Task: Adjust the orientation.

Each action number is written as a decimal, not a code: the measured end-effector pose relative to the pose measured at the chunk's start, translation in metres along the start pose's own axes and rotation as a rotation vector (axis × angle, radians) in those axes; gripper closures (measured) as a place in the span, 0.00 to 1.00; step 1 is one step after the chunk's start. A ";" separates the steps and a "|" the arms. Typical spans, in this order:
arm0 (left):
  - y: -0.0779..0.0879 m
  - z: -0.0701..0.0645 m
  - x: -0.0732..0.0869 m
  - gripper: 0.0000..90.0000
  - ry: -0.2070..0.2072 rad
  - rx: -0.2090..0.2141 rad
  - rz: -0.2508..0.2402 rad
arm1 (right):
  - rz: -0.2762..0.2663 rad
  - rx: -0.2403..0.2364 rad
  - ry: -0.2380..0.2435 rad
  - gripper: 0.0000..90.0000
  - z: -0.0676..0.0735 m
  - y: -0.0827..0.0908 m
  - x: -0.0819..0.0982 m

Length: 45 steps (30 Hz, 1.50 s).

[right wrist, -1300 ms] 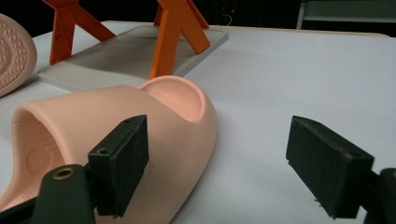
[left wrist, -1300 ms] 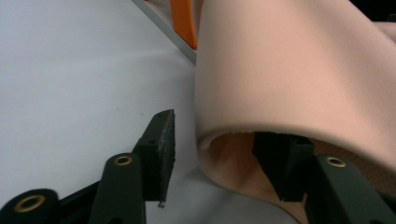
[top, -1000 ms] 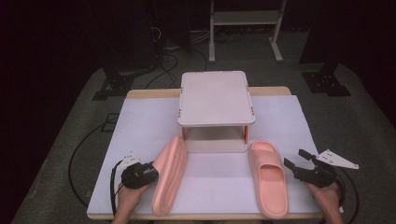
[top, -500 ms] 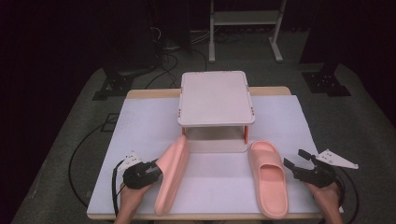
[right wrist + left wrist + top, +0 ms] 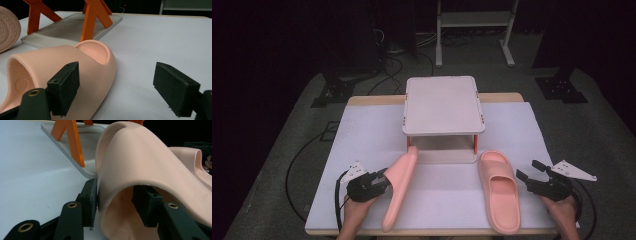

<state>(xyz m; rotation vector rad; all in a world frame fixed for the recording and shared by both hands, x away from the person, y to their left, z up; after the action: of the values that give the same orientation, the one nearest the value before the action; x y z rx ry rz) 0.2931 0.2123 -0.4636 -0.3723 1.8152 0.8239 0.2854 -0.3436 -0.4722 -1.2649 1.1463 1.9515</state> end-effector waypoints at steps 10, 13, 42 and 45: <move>-0.010 -0.005 -0.002 0.57 0.005 0.024 0.009 | -0.011 -0.003 -0.007 0.23 -0.002 0.002 -0.001; -0.015 -0.008 -0.003 0.56 0.015 0.038 0.001 | -0.020 -0.009 -0.008 0.23 -0.001 0.005 -0.001; -0.043 -0.034 0.004 0.37 -0.119 0.097 0.102 | -0.032 -0.089 0.002 0.20 0.015 0.027 0.008; -0.043 -0.035 0.004 0.37 -0.122 0.100 0.103 | -0.029 -0.100 0.011 0.20 0.020 0.026 0.008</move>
<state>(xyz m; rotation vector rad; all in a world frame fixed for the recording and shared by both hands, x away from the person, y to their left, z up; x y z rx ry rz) 0.2930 0.1577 -0.4755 -0.1621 1.7650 0.8052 0.2521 -0.3393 -0.4660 -1.3383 1.0413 2.0048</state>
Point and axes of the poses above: each handheld gripper's, and its own axes: y roughly backward along the jaws, x roughly out of its underside, z roughly to its left, the point moved 1 cm from there along -y, roughly forward along the jaws, and after that the axes turned 3 degrees about -y, right-handed, at the moved point
